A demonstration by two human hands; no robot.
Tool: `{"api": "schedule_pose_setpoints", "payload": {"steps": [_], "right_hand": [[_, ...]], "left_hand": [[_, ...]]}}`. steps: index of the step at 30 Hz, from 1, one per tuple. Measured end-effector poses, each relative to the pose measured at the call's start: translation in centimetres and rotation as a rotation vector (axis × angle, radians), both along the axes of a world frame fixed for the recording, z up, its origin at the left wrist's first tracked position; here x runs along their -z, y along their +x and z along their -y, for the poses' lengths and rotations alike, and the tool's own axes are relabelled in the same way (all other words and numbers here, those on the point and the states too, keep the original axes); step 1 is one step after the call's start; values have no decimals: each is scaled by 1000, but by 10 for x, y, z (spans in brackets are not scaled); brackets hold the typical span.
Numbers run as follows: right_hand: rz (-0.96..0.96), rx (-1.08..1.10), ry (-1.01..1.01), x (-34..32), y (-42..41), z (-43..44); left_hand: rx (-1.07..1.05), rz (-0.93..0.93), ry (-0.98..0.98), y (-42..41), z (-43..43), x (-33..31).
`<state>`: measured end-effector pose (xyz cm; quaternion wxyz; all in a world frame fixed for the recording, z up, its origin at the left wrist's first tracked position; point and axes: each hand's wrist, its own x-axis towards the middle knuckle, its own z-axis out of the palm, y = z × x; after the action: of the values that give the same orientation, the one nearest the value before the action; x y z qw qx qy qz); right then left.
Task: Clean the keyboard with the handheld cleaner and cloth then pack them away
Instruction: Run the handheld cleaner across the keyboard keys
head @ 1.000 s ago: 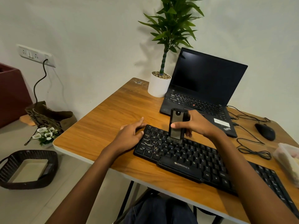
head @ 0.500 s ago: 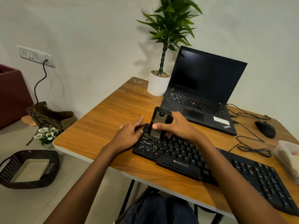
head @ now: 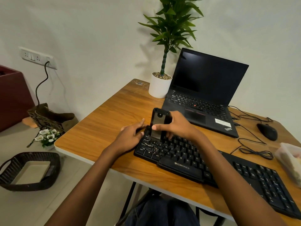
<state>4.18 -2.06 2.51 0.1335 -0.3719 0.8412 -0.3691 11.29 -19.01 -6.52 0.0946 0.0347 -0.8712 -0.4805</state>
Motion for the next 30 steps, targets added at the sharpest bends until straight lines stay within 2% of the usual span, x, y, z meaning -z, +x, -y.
{"api": "schedule_pose_setpoints", "payload": {"steps": [4, 8, 12, 17, 20, 23, 25, 30], "right_hand": [[-124, 14, 23, 2, -1, 8], [3, 0, -26, 3, -2, 10], [-118, 73, -59, 7, -3, 10], [86, 18, -119, 6, -3, 1], [-42, 20, -104, 8, 2, 3], [10, -52, -109, 11, 9, 10], [-23, -54, -116, 12, 9, 13], [-20, -33, 28, 0, 0, 14]], "left_hand": [[-8, -9, -18, -1, 1, 3], [-6, -13, -22, -2, 2, 4], [-14, -36, -47, -5, 1, 4], [-11, -22, -29, -4, 2, 5], [-12, -21, -28, -4, 2, 4], [-9, -25, -17, -4, 2, 5], [1, -25, 1, -2, 1, 3], [-2, -22, 2, 0, 1, 2]]}}
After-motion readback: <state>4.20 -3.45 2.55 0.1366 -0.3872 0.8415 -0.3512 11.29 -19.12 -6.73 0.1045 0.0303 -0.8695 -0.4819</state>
